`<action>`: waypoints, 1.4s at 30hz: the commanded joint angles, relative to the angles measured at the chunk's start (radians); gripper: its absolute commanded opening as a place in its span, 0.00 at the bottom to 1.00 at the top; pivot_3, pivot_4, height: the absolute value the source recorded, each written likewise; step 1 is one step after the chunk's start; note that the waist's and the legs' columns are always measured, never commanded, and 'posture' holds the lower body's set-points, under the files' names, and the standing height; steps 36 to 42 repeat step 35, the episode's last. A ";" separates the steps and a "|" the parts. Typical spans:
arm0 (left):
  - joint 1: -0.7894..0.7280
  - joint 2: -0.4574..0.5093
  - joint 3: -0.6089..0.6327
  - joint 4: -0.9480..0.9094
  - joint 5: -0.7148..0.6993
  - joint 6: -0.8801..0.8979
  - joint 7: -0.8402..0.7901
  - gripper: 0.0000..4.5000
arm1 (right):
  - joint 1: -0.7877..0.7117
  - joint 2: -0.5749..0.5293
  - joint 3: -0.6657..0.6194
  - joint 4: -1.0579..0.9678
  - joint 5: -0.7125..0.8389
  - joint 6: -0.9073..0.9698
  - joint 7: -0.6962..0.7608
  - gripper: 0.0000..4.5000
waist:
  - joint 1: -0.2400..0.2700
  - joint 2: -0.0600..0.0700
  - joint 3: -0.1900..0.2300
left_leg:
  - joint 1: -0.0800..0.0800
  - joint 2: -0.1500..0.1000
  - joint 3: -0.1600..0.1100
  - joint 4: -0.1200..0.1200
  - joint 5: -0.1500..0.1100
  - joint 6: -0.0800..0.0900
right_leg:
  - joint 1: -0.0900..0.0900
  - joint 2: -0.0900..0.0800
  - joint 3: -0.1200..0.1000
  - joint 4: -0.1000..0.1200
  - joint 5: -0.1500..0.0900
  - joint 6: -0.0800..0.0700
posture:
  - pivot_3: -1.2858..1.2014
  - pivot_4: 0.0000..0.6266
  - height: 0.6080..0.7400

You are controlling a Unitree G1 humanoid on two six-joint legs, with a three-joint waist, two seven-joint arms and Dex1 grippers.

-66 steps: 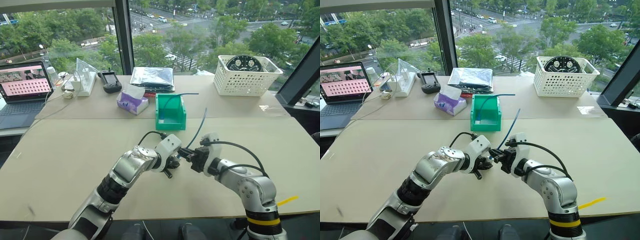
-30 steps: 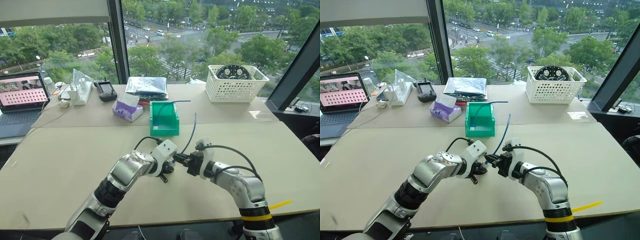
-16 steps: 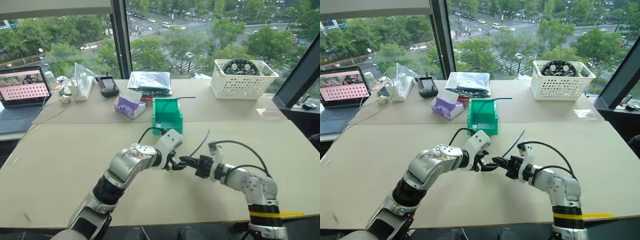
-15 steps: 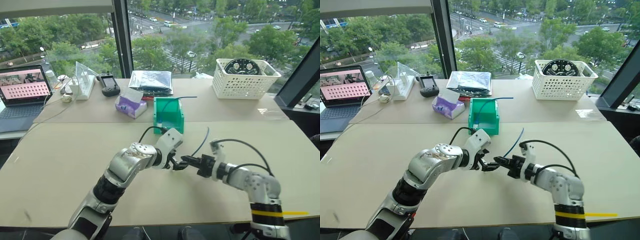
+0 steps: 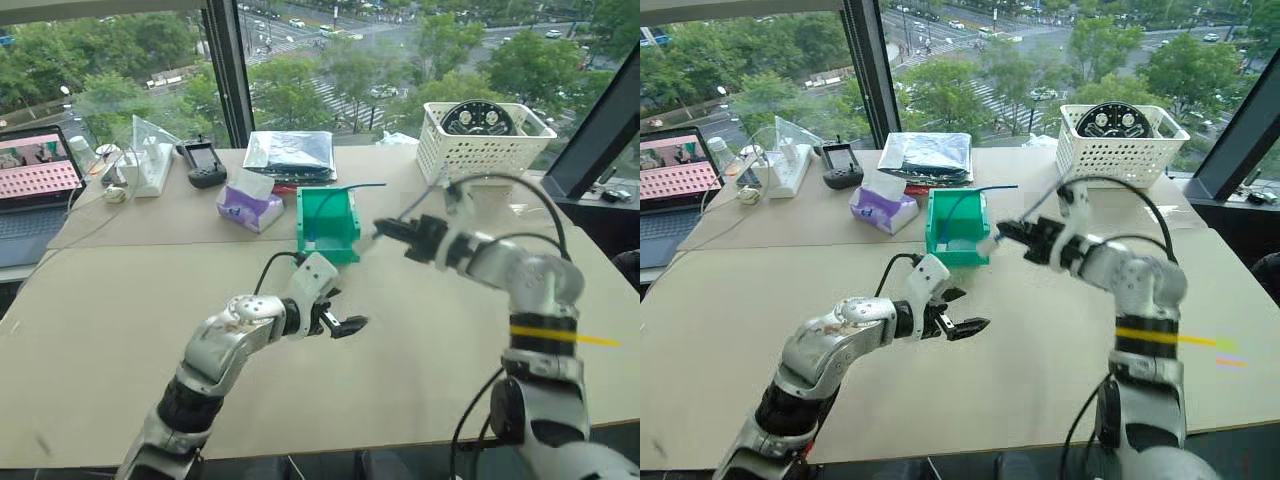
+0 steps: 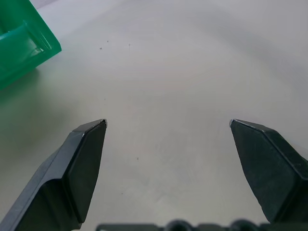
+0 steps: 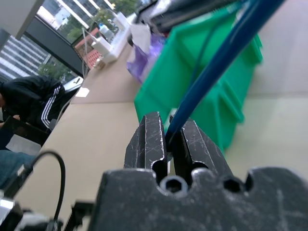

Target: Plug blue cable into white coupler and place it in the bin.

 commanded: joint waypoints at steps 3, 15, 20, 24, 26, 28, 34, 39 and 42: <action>0.072 -0.012 0.094 -0.039 0.025 -0.124 0.086 0.98 | -0.206 0.030 0.180 0.402 -0.298 -0.439 0.081 0.00 | 0.009 0.000 0.000 | 0.000 0.000 0.000 0.000 0.000 0.000 | 0.000 0.000 -0.001 0.000 0.000 0.000 | 0.52 0.24 1.00; 0.110 -0.022 0.122 -0.045 0.037 -0.175 0.155 0.99 | -0.362 0.051 0.099 0.723 -0.364 -0.632 0.203 0.79 | 0.013 0.000 0.001 | -0.005 -0.002 -0.001 0.000 -0.002 -0.002 | -0.002 -0.004 -0.002 0.001 0.001 0.002 | 0.52 0.24 1.00; 0.100 -0.021 0.152 0.017 0.051 -0.284 0.150 0.99 | -0.196 -0.032 0.052 0.384 -0.297 -0.468 0.232 0.98 | 0.020 0.000 0.001 | -0.009 -0.003 -0.002 0.000 -0.002 -0.003 | -0.005 -0.006 -0.004 0.002 0.001 0.001 | 0.52 0.24 1.00; 0.088 0.002 0.161 0.084 0.083 -0.382 0.140 0.99 | 0.169 -0.155 0.062 -0.106 -0.255 -0.403 0.306 0.98 | 0.040 0.000 0.001 | -0.010 -0.005 -0.003 0.000 -0.002 -0.003 | -0.005 -0.007 -0.006 0.002 0.001 0.002 | 0.52 0.24 1.00; 0.073 0.041 0.151 0.145 0.099 -0.387 0.109 0.99 | 0.468 -0.240 0.100 -0.313 -0.339 -0.520 0.342 0.98 | 0.053 0.000 0.001 | -0.012 -0.006 -0.006 0.000 -0.002 -0.002 | -0.004 -0.009 -0.010 0.001 0.001 0.003 | 0.52 0.24 1.00; 0.065 0.060 0.142 0.188 0.107 -0.413 0.085 0.99 | 0.642 -0.196 0.035 -0.401 -0.316 -0.569 0.286 0.98 | 0.052 0.000 0.001 | -0.012 -0.009 -0.004 0.000 -0.003 0.000 | -0.005 -0.010 -0.009 0.001 0.000 0.004 | 0.52 0.24 1.00; 0.070 0.043 0.172 0.320 0.089 -0.526 0.029 0.99 | 0.825 -0.141 0.008 -0.356 -0.487 -0.850 0.142 0.98 | 0.010 -0.001 0.002 | -0.005 -0.015 0.000 0.005 -0.001 0.001 | -0.004 -0.015 0.001 0.002 0.002 0.009 | 0.52 0.24 1.00; 0.074 0.033 0.188 0.351 0.069 -0.535 0.017 0.99 | 0.829 -0.127 0.004 -0.339 -0.499 -0.879 0.115 0.98 | 0.010 -0.001 0.002 | 0.003 -0.015 0.000 0.006 0.000 0.001 | 0.005 -0.012 0.001 0.000 0.001 0.010 | 0.52 0.24 1.00; 0.074 0.033 0.188 0.351 0.069 -0.535 0.017 0.99 | 0.829 -0.127 0.004 -0.339 -0.499 -0.879 0.115 0.98 | 0.010 -0.001 0.002 | 0.003 -0.015 0.000 0.006 0.000 0.001 | 0.005 -0.012 0.001 0.000 0.001 0.010 | 0.52 0.24 1.00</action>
